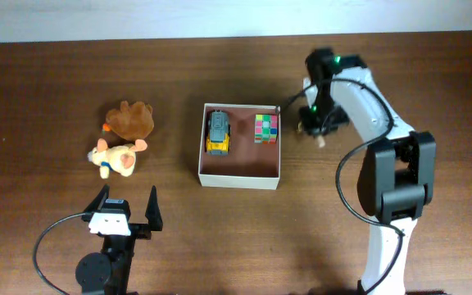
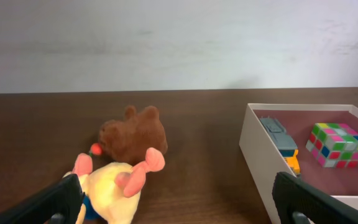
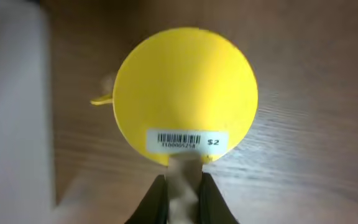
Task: Pack container
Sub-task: 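Lift the yellow toy by its handle with the right gripper, then carry the yellow toy over the box and lower it between truck and cube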
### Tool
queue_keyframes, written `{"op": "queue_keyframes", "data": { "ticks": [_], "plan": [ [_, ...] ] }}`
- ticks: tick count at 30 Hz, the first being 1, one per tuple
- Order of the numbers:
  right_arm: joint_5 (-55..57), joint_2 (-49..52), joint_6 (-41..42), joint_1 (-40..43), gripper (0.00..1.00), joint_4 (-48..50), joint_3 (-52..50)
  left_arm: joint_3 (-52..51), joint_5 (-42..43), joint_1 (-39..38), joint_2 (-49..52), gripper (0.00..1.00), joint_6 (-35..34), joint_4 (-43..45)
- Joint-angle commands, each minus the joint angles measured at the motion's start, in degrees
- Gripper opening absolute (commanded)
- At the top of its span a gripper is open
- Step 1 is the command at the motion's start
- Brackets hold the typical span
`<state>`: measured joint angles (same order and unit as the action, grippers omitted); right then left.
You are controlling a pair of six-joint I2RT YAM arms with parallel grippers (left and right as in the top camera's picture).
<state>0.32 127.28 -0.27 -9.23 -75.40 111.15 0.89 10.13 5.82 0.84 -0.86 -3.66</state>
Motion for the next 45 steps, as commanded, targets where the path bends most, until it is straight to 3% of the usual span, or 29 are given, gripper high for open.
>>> {"op": "queue_keyframes", "data": {
  "ticks": [1,9,22,35,45],
  "plan": [
    [-2.43,-2.23,-1.01,0.24,0.09,-3.96,9.33,-0.35,0.63,0.35,-0.55,0.99,0.50,-0.02],
    [-12.26,-4.66,-2.73,-1.75,0.10,-10.16,18.27,-0.35,0.63,0.35,-0.55,0.99,0.50,-0.02],
    [-22.84,-4.66,-2.25,-13.42,0.11,-8.61,15.98,-0.35,0.61,0.35,-0.55,0.99,0.50,-0.02],
    [-20.98,-4.13,10.56,-17.46,0.10,8.70,1.73,-0.35,0.63,0.35,-0.55,0.99,0.50,-0.02],
    [-7.37,-4.13,17.16,-19.30,0.10,13.97,-1.99,-0.35,0.63,0.35,-0.55,0.99,0.50,-0.02]
  ]
}}
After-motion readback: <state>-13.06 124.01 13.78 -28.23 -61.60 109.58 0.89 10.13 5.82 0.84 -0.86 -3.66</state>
